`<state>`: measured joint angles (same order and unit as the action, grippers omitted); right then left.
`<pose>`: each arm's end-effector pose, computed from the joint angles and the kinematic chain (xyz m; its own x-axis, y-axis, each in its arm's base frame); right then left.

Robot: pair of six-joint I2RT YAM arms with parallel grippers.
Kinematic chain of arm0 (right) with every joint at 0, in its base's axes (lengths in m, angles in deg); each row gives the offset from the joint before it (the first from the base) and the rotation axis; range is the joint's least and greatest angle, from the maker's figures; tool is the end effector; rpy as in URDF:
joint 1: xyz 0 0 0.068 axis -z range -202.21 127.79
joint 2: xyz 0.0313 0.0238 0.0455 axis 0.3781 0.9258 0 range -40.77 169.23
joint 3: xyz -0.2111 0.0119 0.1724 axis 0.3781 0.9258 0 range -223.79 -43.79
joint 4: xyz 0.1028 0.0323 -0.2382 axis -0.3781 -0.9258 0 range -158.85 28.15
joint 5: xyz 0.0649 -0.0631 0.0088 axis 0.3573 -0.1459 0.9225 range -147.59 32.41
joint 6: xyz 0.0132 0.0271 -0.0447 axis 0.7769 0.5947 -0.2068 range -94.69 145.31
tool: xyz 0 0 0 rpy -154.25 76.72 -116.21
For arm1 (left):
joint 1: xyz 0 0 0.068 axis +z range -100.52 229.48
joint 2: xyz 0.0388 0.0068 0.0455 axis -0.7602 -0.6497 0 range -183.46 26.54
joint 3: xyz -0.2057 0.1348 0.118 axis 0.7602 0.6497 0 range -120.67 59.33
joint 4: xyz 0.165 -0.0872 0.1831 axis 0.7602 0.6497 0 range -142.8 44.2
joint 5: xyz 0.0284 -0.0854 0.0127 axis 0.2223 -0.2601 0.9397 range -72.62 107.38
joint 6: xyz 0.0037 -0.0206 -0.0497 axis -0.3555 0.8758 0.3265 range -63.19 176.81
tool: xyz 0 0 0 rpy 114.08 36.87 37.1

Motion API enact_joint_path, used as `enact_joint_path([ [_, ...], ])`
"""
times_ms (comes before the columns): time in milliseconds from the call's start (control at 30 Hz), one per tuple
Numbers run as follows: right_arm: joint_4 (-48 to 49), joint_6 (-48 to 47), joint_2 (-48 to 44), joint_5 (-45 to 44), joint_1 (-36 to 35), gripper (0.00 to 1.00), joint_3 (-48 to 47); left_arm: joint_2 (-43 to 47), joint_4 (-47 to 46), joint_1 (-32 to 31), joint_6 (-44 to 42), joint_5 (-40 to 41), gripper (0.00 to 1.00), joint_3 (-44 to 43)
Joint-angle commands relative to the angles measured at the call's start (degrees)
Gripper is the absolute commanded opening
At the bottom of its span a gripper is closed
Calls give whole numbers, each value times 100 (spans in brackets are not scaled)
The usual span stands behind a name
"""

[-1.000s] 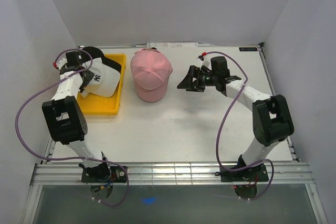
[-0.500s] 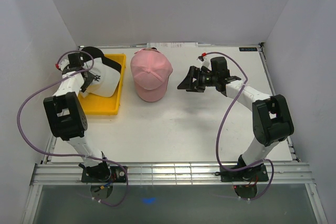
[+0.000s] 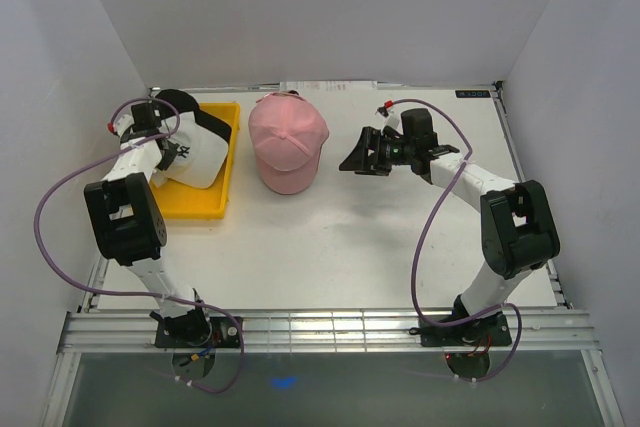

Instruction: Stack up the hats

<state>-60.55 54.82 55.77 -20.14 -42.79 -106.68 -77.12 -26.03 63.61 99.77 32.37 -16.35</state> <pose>0.3423 0.1516 0.2353 -0.8103 0.1135 -0.5749 -0.4146 0.5823 0.6993 0.3754 0.1040 0.2195 -0.3201 -0.7594 -0.5664 -0.8182 0.5230 -0.2388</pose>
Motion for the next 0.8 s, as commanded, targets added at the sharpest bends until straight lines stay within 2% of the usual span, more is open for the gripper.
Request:
enact_joint_path([
  [0, -86, -139, -196, -71, 28, 77, -109, 249, -5, 20, -51, -31, 15, -34],
  [67, -121, -148, -257, -98, 28, 76, -170, 319, 144, 20, -68, -65, 8, -105],
  [100, -121, -148, -284, -106, 28, 76, -188, 346, 206, 11, -68, -66, 0, -192],
  [500, -605, 71, -741, -63, -43, 75, -504, 1418, 1199, 20, -104, -188, 0, -1185],
  [767, -666, 379, -961, 192, -183, 75, -821, 2094, 1489, 20, -139, -960, 0, -1704],
])
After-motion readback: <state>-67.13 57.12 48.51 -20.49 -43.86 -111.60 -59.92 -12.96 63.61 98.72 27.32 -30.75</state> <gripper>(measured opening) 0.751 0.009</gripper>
